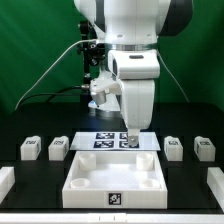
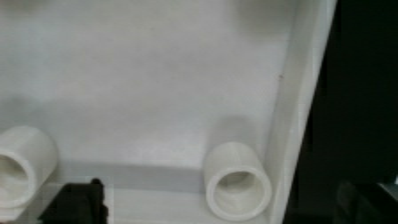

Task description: Assemble one leg

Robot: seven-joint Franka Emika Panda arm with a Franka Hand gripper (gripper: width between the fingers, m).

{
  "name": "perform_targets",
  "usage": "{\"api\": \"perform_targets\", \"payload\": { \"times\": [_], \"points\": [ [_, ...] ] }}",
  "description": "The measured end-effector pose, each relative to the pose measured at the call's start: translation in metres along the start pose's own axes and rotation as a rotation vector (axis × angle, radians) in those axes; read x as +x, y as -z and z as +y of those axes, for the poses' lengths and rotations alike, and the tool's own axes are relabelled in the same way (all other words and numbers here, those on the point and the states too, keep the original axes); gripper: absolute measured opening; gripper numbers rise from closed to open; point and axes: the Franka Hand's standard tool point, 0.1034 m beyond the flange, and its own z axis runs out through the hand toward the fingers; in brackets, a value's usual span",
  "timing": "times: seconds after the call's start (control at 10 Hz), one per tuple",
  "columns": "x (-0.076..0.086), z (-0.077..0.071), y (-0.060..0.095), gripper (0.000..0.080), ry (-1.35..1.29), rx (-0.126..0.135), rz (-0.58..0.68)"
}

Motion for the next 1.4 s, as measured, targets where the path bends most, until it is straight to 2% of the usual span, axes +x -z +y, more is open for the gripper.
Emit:
{"api": "perform_targets", "payload": {
  "times": [0.1,0.2,0.3,0.5,0.6,0.7,0.8,0.9,1.0,1.1,1.4],
  "points": [
    [-0.005,-0.016,-0.021,0.065,-0.019,0.024,0.008],
    [-0.004,-0.021,-0.035,0.065,-0.025,0.028,0.016],
    [-0.006,-0.023,-0.043,0.065,-0.033,0.03,0.02],
    [-0.006,-0.022,-0.042,0.065,-0.033,0.029,0.019],
    [-0.006,-0.023,-0.042,0.056,-0.033,0.031,0.02],
    [-0.007,-0.023,-0.042,0.056,-0.034,0.031,0.02],
    [-0.007,-0.023,-0.042,0.0359,-0.034,0.031,0.02],
    [-0.007,-0.023,-0.043,0.0225,-0.034,0.031,0.02],
    [-0.007,-0.023,-0.043,0.0225,-0.034,0.031,0.02],
    [-0.007,-0.023,-0.043,0.0063,-0.035,0.03,0.02],
    [-0.007,-0.023,-0.043,0.0058,-0.036,0.03,0.019]
  ]
}}
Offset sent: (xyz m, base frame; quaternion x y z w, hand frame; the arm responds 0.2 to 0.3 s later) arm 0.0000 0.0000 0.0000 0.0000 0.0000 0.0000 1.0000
